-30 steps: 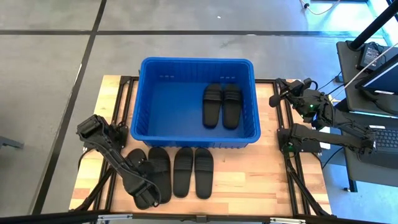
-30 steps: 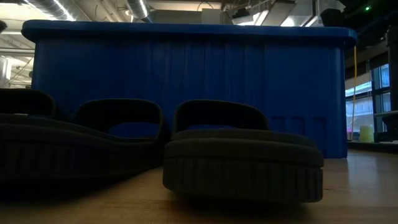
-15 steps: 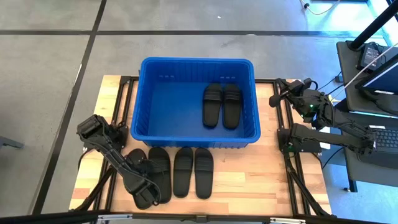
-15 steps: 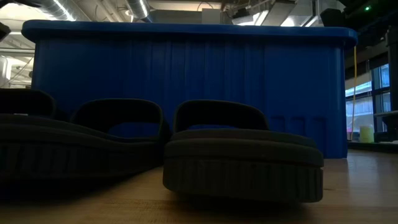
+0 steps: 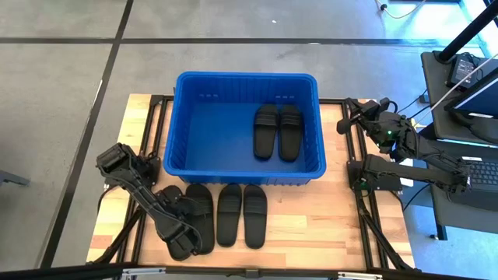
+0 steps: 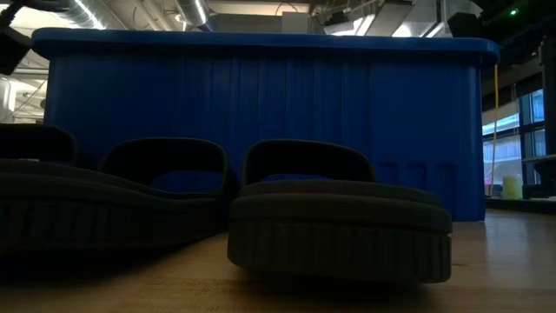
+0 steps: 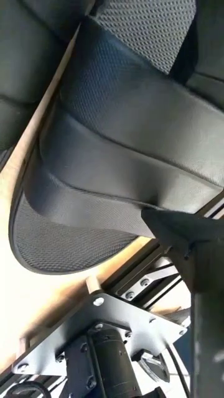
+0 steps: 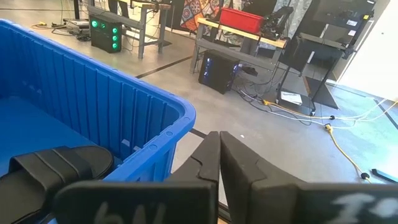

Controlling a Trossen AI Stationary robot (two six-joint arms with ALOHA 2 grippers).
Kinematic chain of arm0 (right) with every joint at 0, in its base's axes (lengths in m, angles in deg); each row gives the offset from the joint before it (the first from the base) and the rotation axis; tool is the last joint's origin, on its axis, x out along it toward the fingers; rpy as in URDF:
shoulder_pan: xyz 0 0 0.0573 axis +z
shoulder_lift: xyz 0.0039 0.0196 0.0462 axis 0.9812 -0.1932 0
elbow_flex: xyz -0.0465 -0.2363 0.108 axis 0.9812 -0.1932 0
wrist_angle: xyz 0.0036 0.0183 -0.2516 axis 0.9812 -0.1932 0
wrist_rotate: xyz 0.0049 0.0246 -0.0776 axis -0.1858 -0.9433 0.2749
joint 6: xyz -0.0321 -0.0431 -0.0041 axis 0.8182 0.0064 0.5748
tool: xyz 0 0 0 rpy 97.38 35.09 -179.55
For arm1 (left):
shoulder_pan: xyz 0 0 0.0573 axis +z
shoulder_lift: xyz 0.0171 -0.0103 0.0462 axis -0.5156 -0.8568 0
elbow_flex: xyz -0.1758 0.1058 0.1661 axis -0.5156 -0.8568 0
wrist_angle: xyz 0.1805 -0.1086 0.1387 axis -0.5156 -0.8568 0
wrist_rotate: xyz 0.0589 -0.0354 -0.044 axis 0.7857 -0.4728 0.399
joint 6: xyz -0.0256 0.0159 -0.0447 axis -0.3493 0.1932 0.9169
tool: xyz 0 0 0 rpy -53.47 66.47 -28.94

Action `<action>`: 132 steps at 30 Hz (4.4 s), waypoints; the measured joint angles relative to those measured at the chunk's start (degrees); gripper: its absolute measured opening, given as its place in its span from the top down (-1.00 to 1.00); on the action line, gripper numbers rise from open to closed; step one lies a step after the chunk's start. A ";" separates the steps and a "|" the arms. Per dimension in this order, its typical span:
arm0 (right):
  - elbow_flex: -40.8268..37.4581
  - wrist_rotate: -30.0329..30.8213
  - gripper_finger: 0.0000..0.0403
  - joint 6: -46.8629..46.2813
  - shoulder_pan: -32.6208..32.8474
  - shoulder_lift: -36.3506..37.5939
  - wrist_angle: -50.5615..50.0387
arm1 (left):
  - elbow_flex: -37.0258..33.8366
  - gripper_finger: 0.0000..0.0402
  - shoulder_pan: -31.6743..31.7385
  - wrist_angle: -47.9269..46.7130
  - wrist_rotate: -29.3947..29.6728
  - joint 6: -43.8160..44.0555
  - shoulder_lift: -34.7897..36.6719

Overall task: Pick and place slides into bin
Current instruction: Put the black slides into the blue organizer bin

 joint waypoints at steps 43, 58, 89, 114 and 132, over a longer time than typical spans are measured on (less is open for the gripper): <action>0.00 0.02 0.91 1.59 -0.01 0.00 -0.09 | 42.24 0.97 1.93 2.32 6.82 -3.28 1.25; 0.00 0.02 0.97 1.61 -0.01 0.00 -0.04 | 61.73 0.97 16.16 -12.08 39.13 -41.59 1.58; -0.10 4.80 0.97 -1.65 -0.07 -0.01 0.06 | 37.30 0.97 70.16 -10.84 39.36 -92.81 5.60; -5.60 10.47 0.97 -3.28 -0.07 0.00 0.93 | 9.31 0.97 74.35 14.29 40.59 -100.51 5.51; -5.60 10.47 0.93 -2.84 -0.07 0.00 0.87 | 9.31 0.97 67.29 18.51 38.48 -97.85 5.51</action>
